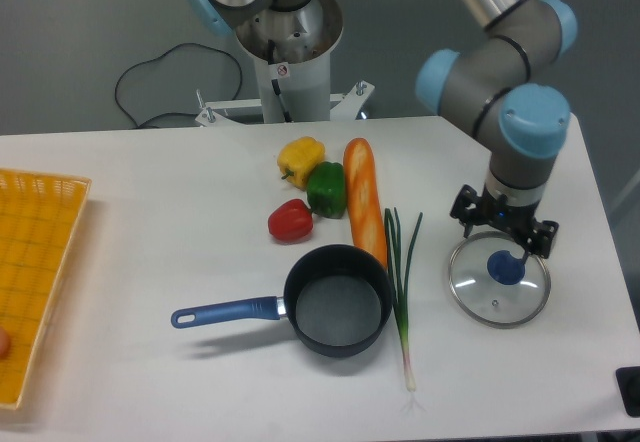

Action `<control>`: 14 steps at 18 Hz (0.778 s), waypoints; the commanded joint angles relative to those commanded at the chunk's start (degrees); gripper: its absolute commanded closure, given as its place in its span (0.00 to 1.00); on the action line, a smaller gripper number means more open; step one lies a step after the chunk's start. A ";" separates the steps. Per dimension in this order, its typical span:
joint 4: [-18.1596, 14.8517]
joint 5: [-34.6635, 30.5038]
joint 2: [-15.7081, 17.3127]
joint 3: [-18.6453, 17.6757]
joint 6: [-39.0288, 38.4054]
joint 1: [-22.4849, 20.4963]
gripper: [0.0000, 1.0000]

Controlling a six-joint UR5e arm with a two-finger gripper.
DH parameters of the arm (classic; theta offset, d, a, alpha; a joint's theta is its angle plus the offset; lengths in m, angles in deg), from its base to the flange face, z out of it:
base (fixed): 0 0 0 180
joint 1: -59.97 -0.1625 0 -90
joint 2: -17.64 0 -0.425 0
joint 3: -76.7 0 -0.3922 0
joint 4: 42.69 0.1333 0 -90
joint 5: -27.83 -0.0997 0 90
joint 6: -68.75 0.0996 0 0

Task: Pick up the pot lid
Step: 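Lower the gripper over the blue knob of the glass lid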

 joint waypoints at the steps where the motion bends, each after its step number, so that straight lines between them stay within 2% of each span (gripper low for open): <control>1: 0.18 0.00 -0.61 0.26 0.00 -0.09 0.00; 5: 0.53 0.09 -2.73 1.06 0.00 -0.44 0.02; 9: 0.62 2.81 -2.99 1.06 0.09 -1.75 0.02; 14: 0.97 2.90 -3.52 0.88 0.00 -1.76 0.03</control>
